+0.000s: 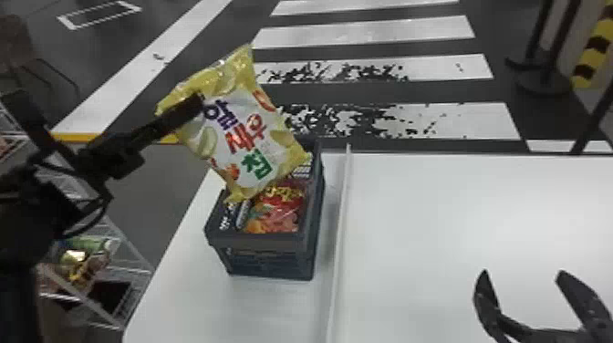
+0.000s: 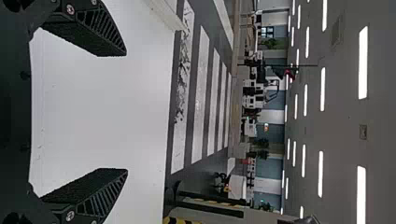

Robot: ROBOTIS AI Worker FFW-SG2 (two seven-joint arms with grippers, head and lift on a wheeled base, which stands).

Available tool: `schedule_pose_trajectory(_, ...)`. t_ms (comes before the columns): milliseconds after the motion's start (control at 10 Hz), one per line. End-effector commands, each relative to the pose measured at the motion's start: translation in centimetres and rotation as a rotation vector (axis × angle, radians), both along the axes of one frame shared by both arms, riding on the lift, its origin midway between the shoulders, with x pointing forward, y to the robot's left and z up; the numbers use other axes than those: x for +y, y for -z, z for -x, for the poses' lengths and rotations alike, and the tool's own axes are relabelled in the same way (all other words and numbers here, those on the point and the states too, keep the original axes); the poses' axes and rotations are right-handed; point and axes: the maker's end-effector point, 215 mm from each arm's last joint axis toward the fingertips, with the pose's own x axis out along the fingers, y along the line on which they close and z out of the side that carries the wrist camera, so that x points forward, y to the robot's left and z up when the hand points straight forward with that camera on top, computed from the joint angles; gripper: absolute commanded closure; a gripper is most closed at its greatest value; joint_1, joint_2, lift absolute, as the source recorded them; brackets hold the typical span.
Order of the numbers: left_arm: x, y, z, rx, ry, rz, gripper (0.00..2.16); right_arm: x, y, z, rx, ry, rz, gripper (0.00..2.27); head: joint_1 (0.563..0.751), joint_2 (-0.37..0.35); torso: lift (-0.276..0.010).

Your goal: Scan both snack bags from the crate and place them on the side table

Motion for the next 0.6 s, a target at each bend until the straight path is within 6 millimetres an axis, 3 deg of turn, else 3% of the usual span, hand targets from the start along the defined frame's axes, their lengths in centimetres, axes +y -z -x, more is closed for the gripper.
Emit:
schedule_pose_trajectory(0, -1.9, -2.0, 1.7, -0.017, 0.045, 0.058, 2.13, -0.2, 0.0, 0.0, 0.001, 0.003, 0.001, 0.11, 0.695, 0.204, -0.095)
schedule_pose_trajectory(200, -4.3, -2.1, 3.0, -0.013, 0.085, 0.091, 2.13, -0.8, 0.0, 0.0, -0.001, 0.012, 0.006, 0.11, 0.695, 0.175, -0.095)
schedule_pose_trajectory(500, -10.7, -0.2, 3.0, 0.022, 0.181, 0.189, 2.13, -1.8, -0.4, 0.1, -0.014, 0.03, 0.006, 0.11, 0.695, 0.115, -0.095)
